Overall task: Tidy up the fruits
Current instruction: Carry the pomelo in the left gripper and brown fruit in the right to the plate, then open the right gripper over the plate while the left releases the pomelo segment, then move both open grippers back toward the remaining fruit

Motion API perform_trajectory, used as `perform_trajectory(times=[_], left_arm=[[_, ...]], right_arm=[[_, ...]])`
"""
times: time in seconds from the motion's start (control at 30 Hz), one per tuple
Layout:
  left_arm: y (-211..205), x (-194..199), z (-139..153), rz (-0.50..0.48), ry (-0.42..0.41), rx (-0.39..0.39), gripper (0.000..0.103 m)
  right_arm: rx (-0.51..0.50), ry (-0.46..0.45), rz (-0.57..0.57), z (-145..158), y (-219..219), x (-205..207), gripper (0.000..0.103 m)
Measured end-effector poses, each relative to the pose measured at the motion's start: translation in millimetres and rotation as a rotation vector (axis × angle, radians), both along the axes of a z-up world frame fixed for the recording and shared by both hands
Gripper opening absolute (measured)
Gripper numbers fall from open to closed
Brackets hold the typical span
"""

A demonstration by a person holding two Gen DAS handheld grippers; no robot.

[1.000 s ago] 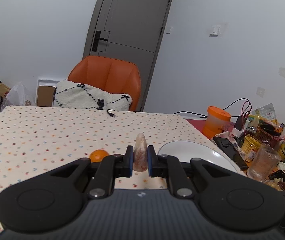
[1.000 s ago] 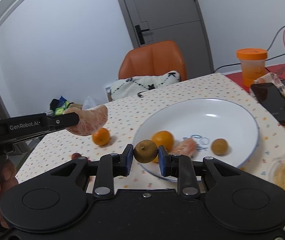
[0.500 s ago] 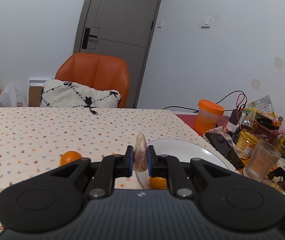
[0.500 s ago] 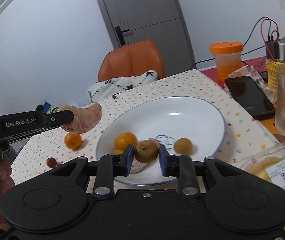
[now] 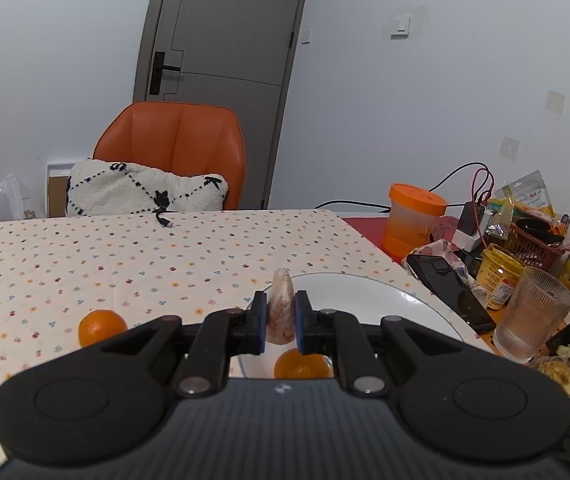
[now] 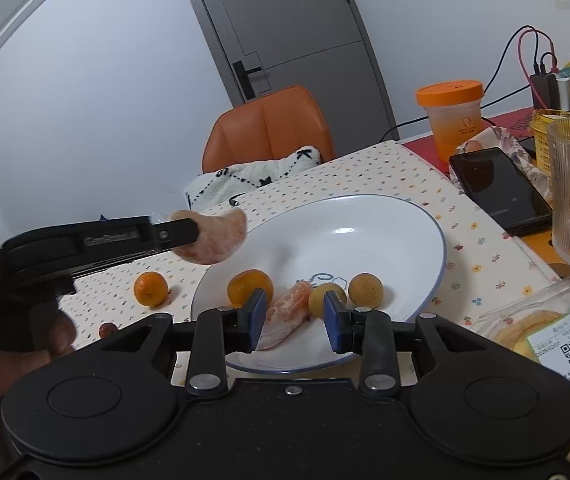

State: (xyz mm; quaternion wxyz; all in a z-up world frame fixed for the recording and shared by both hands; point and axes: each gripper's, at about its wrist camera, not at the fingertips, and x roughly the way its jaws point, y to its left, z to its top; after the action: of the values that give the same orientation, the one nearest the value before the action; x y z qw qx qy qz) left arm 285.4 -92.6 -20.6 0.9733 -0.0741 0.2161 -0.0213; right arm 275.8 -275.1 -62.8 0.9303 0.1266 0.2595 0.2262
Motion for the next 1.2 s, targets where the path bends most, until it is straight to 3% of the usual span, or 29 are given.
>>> perform_trajectory(times=[0.4, 0.7, 0.83, 0.93, 1.07, 1.2], left_arm=[[-10.4, 18.9, -4.8, -0.025, 0.011, -0.004, 0.012], [-6.5, 25.1, -4.8, -0.023, 0.028, -0.053, 0.017], [-0.2, 19.3, -1.0, -0.006, 0.022, -0.056, 0.030], [6.0, 13.7, 2.3, 0.006, 0.018, -0.064, 0.036], [15.9, 5.4, 4.8, 0.024, 0.024, -0.067, 0.053], [27.1, -4.7, 4.6, 0.050, 0.043, -0.065, 0.064]], right_arm=[[0.027, 0.020, 0.009, -5.6, -1.3, 5.2, 0.034], [0.026, 0.033, -0.001, -9.2, -0.9, 6.1, 0.038], [0.023, 0.031, -0.001, -8.0, 3.5, 4.7, 0.045], [0.023, 0.028, 0.009, -5.8, 7.9, 2.4, 0.045], [0.016, 0.024, 0.019, -2.6, 14.8, -2.2, 0.046], [0.013, 0.020, 0.027, -0.3, 21.1, -5.2, 0.052]])
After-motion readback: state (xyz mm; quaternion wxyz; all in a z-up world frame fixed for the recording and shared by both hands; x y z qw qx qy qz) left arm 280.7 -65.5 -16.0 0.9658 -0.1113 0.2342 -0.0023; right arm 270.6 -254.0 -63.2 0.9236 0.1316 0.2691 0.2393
